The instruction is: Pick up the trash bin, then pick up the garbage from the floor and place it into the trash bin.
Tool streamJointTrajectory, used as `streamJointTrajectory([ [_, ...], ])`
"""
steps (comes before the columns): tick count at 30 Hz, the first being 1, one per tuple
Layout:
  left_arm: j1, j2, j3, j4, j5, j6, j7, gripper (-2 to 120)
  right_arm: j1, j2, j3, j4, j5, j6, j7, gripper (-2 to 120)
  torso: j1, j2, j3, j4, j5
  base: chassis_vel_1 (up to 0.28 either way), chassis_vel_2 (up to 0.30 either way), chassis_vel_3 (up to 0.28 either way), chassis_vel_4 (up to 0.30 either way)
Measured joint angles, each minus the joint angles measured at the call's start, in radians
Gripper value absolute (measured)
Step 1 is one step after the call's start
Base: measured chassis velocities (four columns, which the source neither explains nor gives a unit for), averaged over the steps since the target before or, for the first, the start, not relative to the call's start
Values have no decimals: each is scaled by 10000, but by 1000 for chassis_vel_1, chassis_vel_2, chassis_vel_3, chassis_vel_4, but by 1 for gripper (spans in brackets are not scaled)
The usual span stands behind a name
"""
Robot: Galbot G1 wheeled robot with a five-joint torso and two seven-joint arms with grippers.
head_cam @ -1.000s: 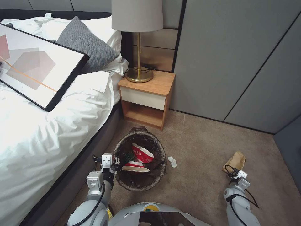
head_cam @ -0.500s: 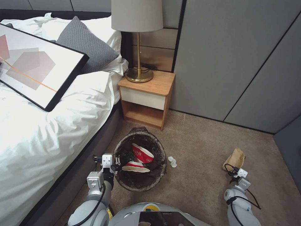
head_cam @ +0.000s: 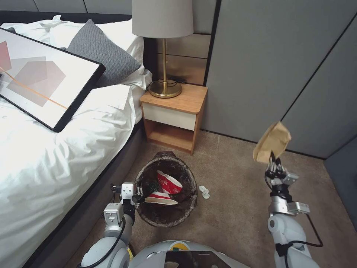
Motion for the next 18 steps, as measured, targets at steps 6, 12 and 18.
streamJointTrajectory([
  [6, -4, 20, 13, 18, -11, 3, 3, 0, -438, 161, -124, 1382, 279, 946, -964, 7, 0, 0, 0, 5, 0, 0, 0, 0, 0],
  [12, -24, 46, 1, 72, -33, 16, 4, 0, -1311, 221, -270, 4530, 1604, 2580, -4085, 7, 0, 0, 0, 4, -1, 0, 0, 0, 0],
  [18, -82, 50, 62, 136, -41, 28, 8, 0, -2310, -19, -838, 6950, 2812, 2775, -7080, 7, 0, 1, 0, 1, -2, 0, 0, 0, 0],
])
